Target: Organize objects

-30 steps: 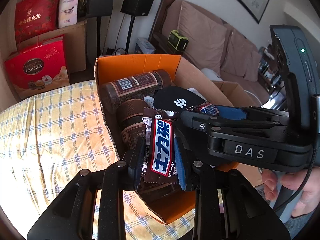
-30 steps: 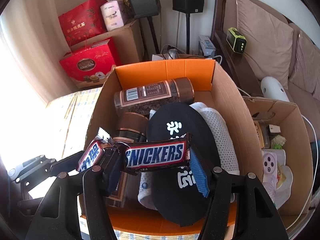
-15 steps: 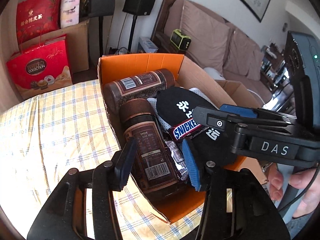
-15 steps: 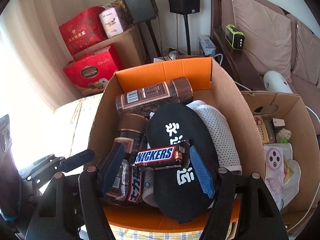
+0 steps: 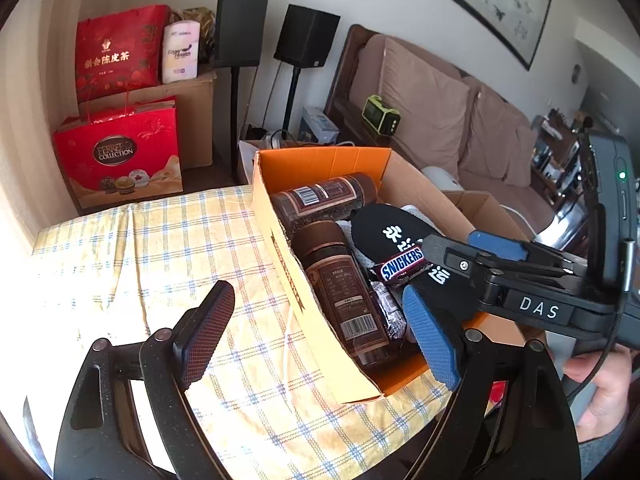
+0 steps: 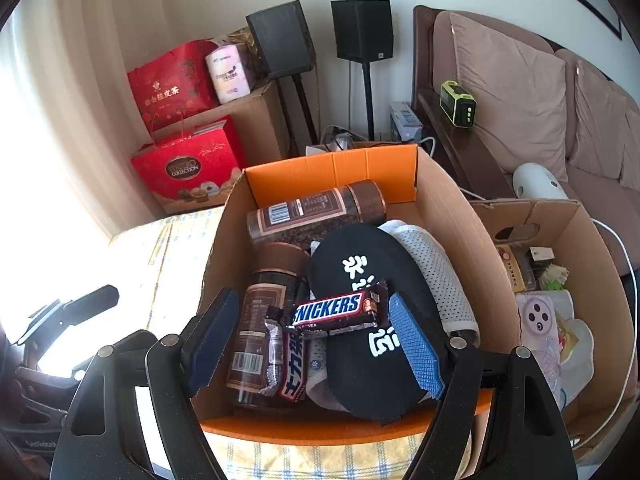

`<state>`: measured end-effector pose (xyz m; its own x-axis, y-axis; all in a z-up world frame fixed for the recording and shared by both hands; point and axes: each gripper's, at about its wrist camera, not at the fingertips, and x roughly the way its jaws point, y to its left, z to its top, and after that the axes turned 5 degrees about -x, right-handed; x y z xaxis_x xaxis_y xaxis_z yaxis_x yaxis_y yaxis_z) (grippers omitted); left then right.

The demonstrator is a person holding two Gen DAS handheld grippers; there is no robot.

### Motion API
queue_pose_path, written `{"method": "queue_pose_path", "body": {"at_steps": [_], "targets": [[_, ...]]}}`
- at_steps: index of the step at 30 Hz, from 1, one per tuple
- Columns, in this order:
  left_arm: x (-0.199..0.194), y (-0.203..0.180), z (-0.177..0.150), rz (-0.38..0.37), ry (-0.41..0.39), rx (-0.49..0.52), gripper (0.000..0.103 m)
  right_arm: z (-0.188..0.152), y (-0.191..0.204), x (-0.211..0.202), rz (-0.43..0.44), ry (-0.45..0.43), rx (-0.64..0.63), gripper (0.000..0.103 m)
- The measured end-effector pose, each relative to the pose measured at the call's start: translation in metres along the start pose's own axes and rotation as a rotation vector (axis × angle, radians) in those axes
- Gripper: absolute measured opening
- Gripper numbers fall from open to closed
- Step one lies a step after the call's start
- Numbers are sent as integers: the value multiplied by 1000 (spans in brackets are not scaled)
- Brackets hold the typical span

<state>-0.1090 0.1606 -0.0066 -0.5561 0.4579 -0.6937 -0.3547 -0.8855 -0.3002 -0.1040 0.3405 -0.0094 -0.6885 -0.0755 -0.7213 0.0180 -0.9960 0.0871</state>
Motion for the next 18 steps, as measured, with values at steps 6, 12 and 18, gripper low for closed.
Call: {"method": "queue_pose_path", "body": {"at_steps": [6, 12, 18], "targets": [[-21, 17, -7, 26, -25, -12, 85, -9, 12, -7, -4, -25, -12, 81], [-39, 30, -19, 36, -52, -30, 103, -21, 26, -19, -24, -56, -43, 90], [-57, 37, -29, 65, -81, -48, 103, -38, 38, -29, -39, -73, -60, 103]]}}
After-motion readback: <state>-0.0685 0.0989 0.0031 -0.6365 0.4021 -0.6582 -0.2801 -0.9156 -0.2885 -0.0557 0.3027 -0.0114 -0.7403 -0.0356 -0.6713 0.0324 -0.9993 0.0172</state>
